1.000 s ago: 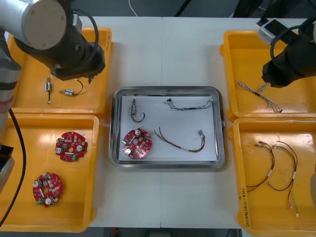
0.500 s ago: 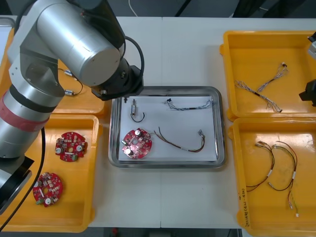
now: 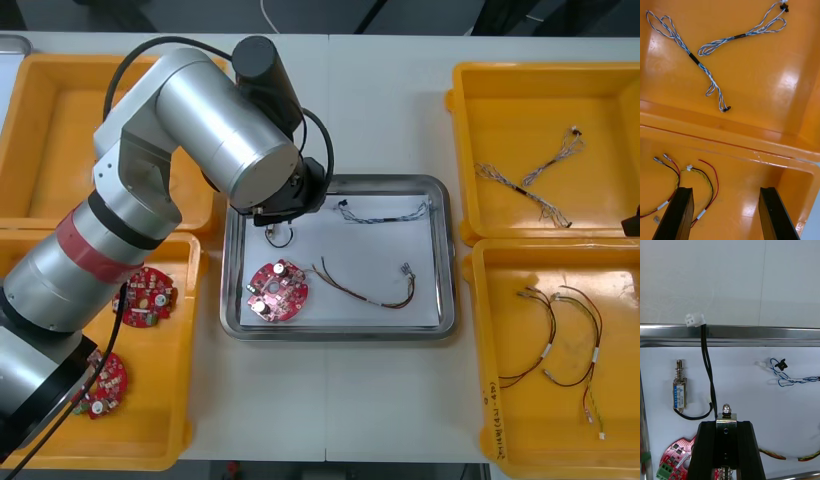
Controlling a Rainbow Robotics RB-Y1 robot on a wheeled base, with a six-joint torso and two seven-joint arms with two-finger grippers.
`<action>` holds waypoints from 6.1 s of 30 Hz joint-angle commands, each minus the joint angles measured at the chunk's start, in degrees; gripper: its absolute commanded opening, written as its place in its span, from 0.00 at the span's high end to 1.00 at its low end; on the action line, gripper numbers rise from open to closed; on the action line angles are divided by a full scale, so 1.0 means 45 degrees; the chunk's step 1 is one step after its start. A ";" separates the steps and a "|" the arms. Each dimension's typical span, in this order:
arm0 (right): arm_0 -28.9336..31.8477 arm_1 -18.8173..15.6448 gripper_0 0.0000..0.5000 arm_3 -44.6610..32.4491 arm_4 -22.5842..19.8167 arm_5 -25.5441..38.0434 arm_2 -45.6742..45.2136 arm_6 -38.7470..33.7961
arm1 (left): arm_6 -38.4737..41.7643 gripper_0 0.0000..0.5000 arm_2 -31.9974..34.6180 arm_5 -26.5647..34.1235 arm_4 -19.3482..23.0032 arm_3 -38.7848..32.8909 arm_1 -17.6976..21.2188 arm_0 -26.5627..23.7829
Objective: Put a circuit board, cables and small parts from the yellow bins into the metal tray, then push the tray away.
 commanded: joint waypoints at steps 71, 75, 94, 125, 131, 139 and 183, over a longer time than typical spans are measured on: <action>0.2020 -0.0083 0.00 -0.1734 -0.1834 -0.0001 -0.0074 -0.5894 | 0.0704 0.00 0.2011 0.2144 0.1300 -0.1715 0.1397 0.0035; 0.2020 -0.0356 0.00 -0.2086 -0.1990 -0.0001 0.0337 -0.5894 | 0.0450 0.00 0.2676 0.2867 0.1905 -0.2145 0.2022 0.0055; 0.1102 -0.0844 0.00 -0.4234 -0.3025 -0.0001 0.3481 -0.5796 | -0.0937 0.00 0.5390 0.3678 0.3858 -0.3688 0.4542 0.1539; -0.3429 -0.0903 0.00 -0.4000 -0.2264 -0.0001 1.2641 -0.5113 | -0.4062 0.00 1.0332 0.3678 0.6202 -0.6286 0.6397 0.6754; -0.3918 -0.0512 0.00 -0.3746 -0.1561 -0.0001 1.3852 -0.4703 | -0.4198 0.00 1.0586 0.3678 0.6144 -0.6383 0.6397 0.7301; -0.4406 -0.0141 0.00 -0.2672 -0.0897 -0.0500 1.4673 -0.2652 | -0.4413 0.00 1.0722 0.3678 0.5773 -0.6383 0.6397 0.7828; -0.6086 0.1460 0.00 0.1059 0.0998 -0.3430 1.9126 -0.1011 | -0.6034 0.00 1.0820 0.3678 0.6280 -0.6383 0.6397 0.8492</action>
